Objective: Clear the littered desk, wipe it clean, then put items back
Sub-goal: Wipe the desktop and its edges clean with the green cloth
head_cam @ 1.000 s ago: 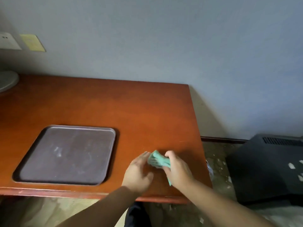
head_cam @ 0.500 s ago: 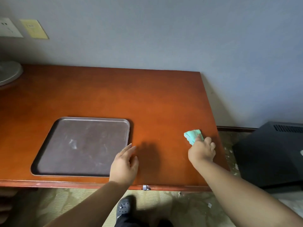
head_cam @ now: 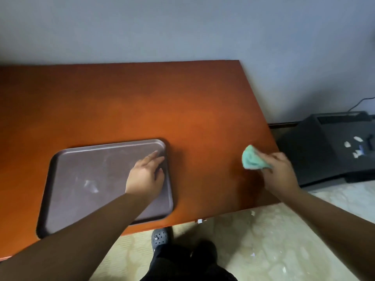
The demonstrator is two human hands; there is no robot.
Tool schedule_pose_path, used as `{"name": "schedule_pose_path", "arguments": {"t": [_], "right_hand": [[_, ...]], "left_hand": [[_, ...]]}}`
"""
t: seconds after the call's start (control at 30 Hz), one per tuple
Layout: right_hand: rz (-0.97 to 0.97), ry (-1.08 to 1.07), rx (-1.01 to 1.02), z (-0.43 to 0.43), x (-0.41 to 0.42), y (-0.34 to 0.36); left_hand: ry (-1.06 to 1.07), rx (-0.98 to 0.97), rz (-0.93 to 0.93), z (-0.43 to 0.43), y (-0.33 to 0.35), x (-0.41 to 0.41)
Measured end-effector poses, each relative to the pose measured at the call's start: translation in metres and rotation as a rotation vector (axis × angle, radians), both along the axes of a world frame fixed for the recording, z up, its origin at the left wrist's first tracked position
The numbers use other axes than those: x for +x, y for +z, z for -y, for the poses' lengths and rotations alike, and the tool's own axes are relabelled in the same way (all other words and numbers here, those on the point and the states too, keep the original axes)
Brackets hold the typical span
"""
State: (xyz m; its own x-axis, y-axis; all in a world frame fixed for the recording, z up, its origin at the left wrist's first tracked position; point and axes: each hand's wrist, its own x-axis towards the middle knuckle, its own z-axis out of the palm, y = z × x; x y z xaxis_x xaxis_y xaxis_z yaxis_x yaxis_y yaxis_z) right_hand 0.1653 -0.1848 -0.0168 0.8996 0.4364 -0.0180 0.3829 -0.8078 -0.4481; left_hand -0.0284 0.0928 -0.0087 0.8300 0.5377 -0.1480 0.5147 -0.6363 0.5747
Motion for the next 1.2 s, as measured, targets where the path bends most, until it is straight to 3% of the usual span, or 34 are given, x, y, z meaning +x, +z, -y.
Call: {"name": "schedule_pose_path", "arguments": {"t": [0.1,0.17,0.3,0.47,0.5,0.57,0.63,0.73,0.8,0.87,0.93,1.1,1.13,1.2], "right_hand": [[-0.168,-0.431,-0.261,0.008,0.022,0.000],[-0.224,-0.401,-0.396,-0.006,0.002,-0.009],[-0.066,0.097,-0.277,-0.038,-0.087,-0.025],[-0.319,0.937,-0.166,-0.034,-0.161,-0.018],[-0.328,1.021,-0.121,-0.026,-0.158,-0.015],[-0.199,0.895,-0.001,-0.010,-0.129,-0.012],[-0.053,0.479,0.007,0.000,-0.081,-0.009],[-0.065,-0.064,-0.251,0.008,-0.023,-0.006],[-0.105,-0.153,-0.340,-0.004,-0.032,-0.011],[-0.040,-0.016,-0.359,-0.025,-0.066,-0.022],[0.008,0.255,-0.306,-0.045,-0.107,-0.025],[-0.302,0.991,-0.279,-0.045,-0.158,-0.007],[-0.330,0.996,-0.215,-0.039,-0.150,-0.008],[-0.331,0.775,-0.025,-0.030,-0.121,-0.010]], "left_hand": [[-0.047,-0.010,-0.046,0.018,-0.002,0.004],[-0.049,-0.007,-0.055,0.033,-0.007,0.001],[0.009,0.041,-0.029,0.058,-0.018,-0.011],[0.121,0.090,0.062,0.077,-0.022,-0.025],[0.160,0.092,0.075,0.078,-0.020,-0.030],[0.268,0.100,0.069,0.076,-0.018,-0.045],[0.360,0.150,0.027,0.076,-0.020,-0.064],[0.457,0.170,-0.067,0.087,-0.026,-0.088],[0.453,0.164,-0.100,0.098,-0.031,-0.096],[0.435,0.160,-0.105,0.108,-0.033,-0.097],[0.445,0.146,-0.080,0.113,-0.032,-0.092],[0.459,0.164,0.031,0.111,-0.015,-0.063],[0.452,0.174,0.046,0.108,-0.012,-0.057],[0.431,0.181,0.066,0.104,-0.009,-0.043]]}}
